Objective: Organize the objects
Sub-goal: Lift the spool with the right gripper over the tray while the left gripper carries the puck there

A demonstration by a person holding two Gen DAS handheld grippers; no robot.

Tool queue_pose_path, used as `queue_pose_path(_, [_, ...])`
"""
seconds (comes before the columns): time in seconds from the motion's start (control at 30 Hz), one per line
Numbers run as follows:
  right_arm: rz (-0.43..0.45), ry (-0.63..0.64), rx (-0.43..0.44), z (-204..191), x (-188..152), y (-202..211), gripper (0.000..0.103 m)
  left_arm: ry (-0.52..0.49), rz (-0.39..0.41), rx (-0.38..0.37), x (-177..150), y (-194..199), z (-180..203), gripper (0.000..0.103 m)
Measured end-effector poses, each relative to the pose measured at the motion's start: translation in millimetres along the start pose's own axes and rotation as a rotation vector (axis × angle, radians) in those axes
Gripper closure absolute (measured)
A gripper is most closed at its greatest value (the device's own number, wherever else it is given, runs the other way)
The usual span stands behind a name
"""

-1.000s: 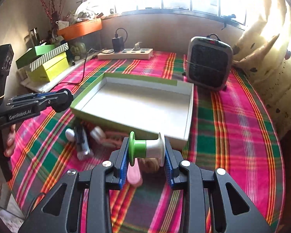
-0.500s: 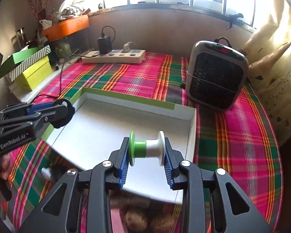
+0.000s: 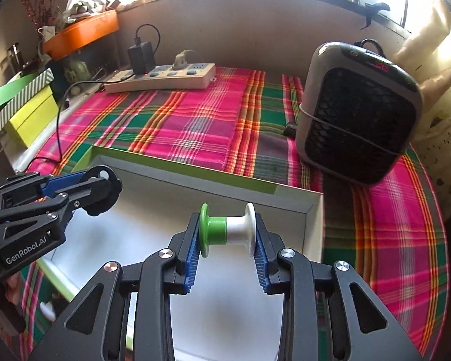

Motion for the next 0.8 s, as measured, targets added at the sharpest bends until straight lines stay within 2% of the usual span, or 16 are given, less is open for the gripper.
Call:
queue_pose_path(0.27, [-0.021, 0.002, -0.021, 1.8, 1.6, -15.4, 0.07, 0.006, -0.018, 0.002, -0.8, -14.6, -3.9, 0.081])
queue_pose_path(0.8, [-0.055, 0.008, -0.04, 1.4, -2.5, -26.9, 0.07, 0.007, -0.012, 0.002, 1.0, -16.2, -4.9, 0.079])
Point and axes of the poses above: each gripper's, at about its wrist camera, not at the fingertips, and y roughly against the way its jaws point, z to its right, x to its top, the point moved 9 cm from there along -y, roughly the way its jaws point, and after that the axes turned 6 degrees about -x, right-handed, at the moved point
